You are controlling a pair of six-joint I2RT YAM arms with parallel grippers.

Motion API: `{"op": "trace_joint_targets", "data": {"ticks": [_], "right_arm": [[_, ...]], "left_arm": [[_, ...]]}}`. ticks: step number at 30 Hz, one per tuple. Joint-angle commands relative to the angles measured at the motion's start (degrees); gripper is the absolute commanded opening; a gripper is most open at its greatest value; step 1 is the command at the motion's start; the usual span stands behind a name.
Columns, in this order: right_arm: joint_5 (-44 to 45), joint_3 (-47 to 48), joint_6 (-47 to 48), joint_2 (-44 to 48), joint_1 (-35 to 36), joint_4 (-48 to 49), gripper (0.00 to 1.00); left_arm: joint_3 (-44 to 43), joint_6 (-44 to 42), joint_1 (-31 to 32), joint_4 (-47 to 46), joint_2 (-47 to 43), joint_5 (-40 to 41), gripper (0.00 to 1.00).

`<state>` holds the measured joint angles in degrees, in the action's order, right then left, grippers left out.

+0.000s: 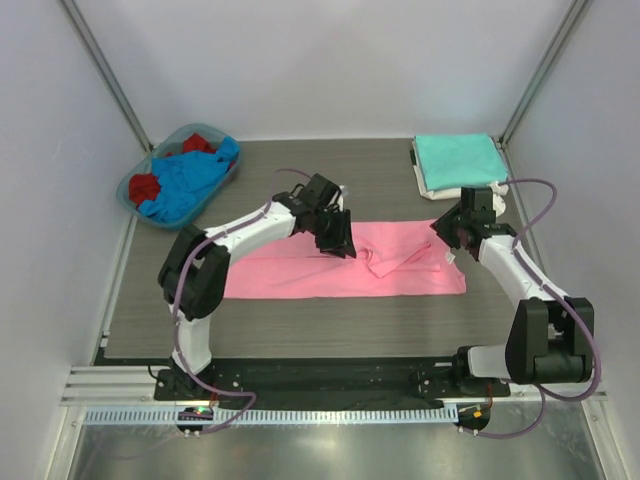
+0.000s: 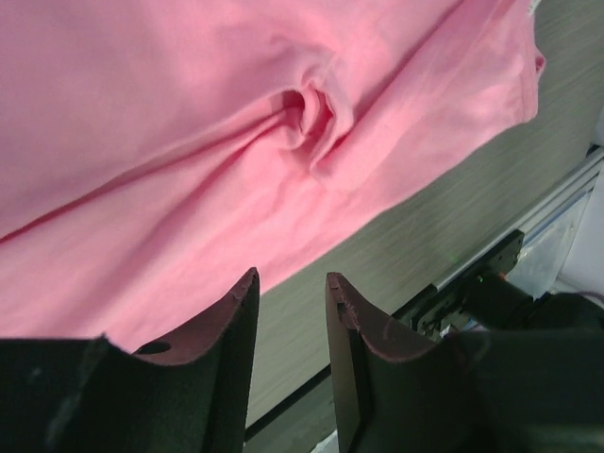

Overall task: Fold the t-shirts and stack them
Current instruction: Fold the tshirt

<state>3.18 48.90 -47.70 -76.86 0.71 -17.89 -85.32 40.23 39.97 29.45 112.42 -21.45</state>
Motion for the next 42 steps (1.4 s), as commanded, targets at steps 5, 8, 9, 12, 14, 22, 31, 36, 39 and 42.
{"op": "trace_joint_targets", "data": {"ticks": [5, 8, 9, 12, 14, 22, 31, 36, 39, 42], "right_arm": [[-2.4, -6.8, -5.2, 8.7, 4.1, -0.5, 0.40], [-1.4, -10.4, -7.2, 9.4, 7.3, 2.1, 0.41], [-1.2, -11.1, -7.7, 9.0, 8.9, 3.6, 0.40], [-0.4, -12.7, -9.7, 7.4, 10.9, 5.7, 0.40], [0.5, -12.8, -10.7, 6.5, 12.8, 6.0, 0.40], [3.7, -13.0, -11.8, 2.8, 15.6, 9.2, 0.40], [4.5, -13.0, -12.9, -1.0, 16.2, 10.6, 0.40], [4.6, -12.8, -13.2, -2.0, 16.3, 11.7, 0.39], [4.6, -12.3, -13.3, -2.2, 16.3, 12.0, 0.37], [4.8, -11.9, -13.3, -2.3, 16.3, 12.3, 0.35]], "left_arm": [[3.9, -7.4, -3.4, 6.2, -15.1, 0.4, 0.37], [6.6, -8.9, -4.7, 7.9, -18.8, 1.2, 0.37], [7.2, -9.1, -4.9, 7.9, -19.5, 1.3, 0.37], [9.5, -9.5, -5.8, 7.0, -21.5, 1.7, 0.38], [10.4, -9.4, -6.2, 6.6, -21.5, 1.6, 0.38], [12.7, -9.3, -6.5, 5.4, -21.3, -0.2, 0.38], [11.9, -9.2, -6.5, 5.4, -20.6, -0.2, 0.37], [12.0, -9.2, -6.6, 5.4, -20.2, 0.1, 0.37], [12.0, -9.2, -6.6, 5.4, -20.0, 0.2, 0.37], [11.9, -9.0, -6.6, 5.2, -19.8, 0.2, 0.36]]}}
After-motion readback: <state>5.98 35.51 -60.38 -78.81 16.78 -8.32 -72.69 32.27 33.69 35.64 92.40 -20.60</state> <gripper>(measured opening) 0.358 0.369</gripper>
